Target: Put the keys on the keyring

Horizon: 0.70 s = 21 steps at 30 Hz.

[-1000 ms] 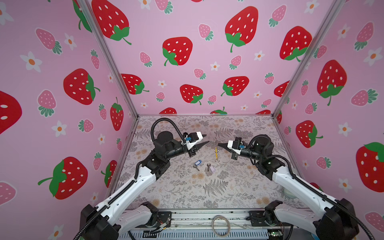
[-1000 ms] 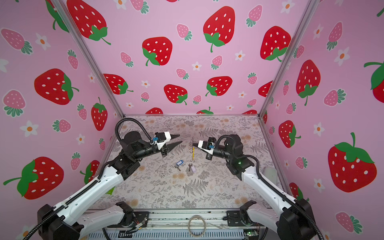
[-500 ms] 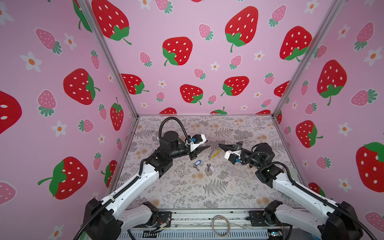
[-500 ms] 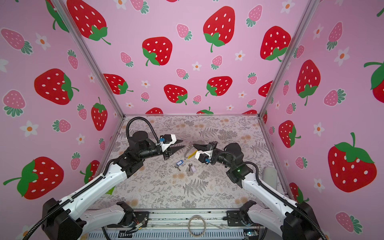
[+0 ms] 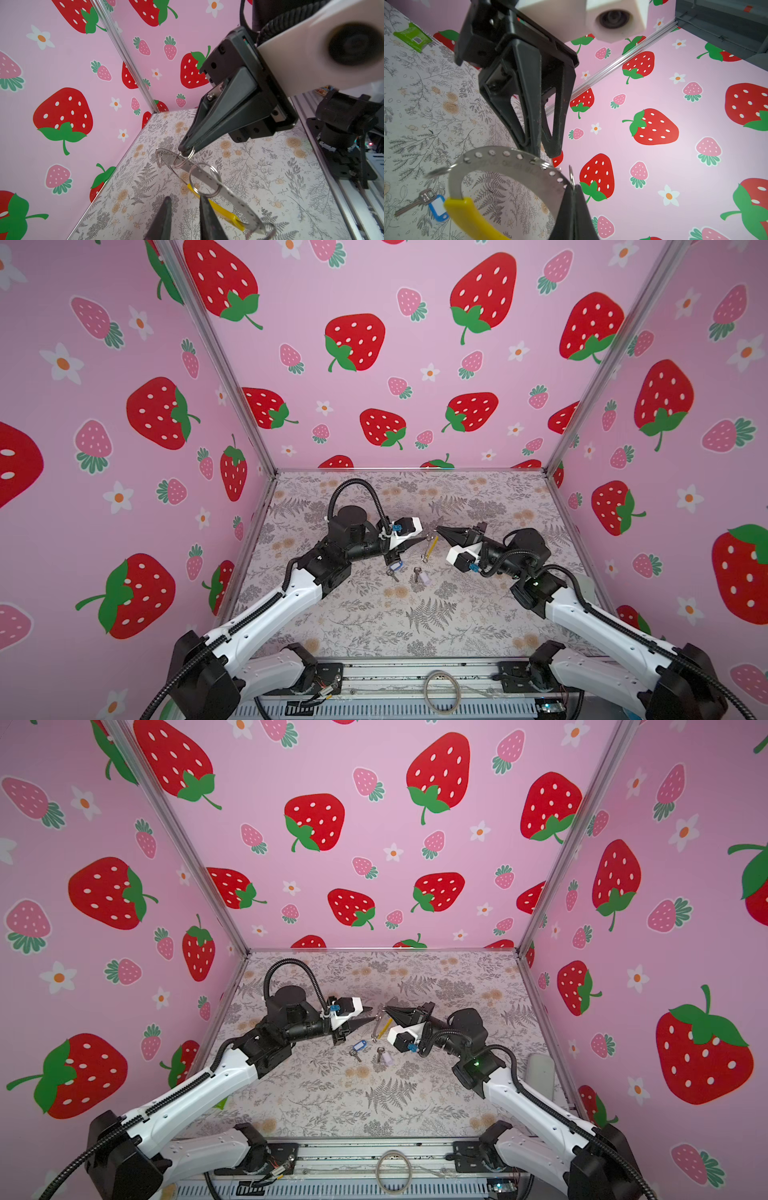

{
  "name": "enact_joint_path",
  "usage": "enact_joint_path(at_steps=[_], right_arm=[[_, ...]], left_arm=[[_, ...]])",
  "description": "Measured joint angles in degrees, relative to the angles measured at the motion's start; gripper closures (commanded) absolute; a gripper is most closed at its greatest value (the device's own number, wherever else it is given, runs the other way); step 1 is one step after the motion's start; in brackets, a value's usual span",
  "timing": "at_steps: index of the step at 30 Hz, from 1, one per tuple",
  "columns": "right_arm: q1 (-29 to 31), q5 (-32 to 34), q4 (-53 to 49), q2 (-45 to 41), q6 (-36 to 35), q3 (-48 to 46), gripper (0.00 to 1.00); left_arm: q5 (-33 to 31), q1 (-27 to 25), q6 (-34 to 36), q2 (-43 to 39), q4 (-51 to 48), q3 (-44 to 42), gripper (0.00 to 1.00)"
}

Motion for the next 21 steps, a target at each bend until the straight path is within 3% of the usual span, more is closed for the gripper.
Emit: enact_joint_path(at_steps=[12, 21], right_arm=[[0.5, 0.7, -0.6, 0.0, -1.2, 0.0, 1.00], [0.5, 0.7, -5.2, 0.0, 0.0, 0.2, 1.00]], left_arm=[[-4.8, -1.3, 2.8, 0.0, 0.1, 0.2, 0.77], [-7.7, -4.5, 9.1, 0.0, -1.6, 3.2, 0.77]])
